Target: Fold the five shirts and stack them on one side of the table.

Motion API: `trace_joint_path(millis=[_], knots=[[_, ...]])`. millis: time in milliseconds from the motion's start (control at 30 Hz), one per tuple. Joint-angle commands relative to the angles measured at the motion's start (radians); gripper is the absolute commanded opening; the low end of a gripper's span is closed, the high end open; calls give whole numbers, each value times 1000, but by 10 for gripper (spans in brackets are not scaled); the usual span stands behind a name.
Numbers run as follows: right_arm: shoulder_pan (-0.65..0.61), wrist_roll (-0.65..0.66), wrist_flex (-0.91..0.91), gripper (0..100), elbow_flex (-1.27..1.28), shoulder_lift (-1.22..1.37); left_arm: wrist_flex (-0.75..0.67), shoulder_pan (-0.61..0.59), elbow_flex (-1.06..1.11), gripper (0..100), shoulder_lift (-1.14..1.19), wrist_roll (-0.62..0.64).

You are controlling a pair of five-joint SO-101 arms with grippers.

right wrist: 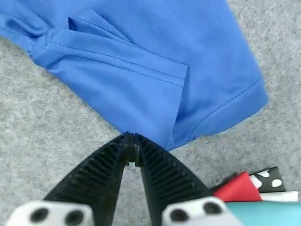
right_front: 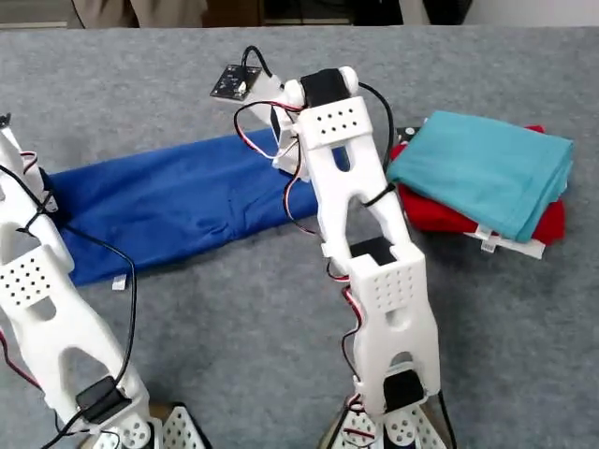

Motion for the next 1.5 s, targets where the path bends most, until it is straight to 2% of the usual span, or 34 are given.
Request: trace_joint_path(millis=[0,100,267,433,600,767,900,1067,1167,1300,1467], knots=[[15,-29,14,2,-137,-64,11,12,-92,19,-12,9],[15,-138,11,2,-289,-54,11,66,-120,19,-77,20],[15,-273,-2,2,-499,-56,11,227,-63,19,-173,20],[54,-288,6,2,-647,-56,11,371,95,19,-302,64],[127,-288,6,2,-688,-56,11,534,219,19,-460,129],[213,-290,0,2,-688,-33,9,732,327,19,-578,292],[288,-345,-41,2,-714,12,6,856,295,19,-588,422],[346,-264,-57,2,-716,-5,-80,941,242,19,-587,523],[394,-258,-54,2,-714,-58,-160,971,242,19,-587,552],[466,-176,-28,2,-711,-133,-272,1019,242,19,-587,608],[515,-155,-14,2,-713,-160,-353,1102,250,19,-587,637]])
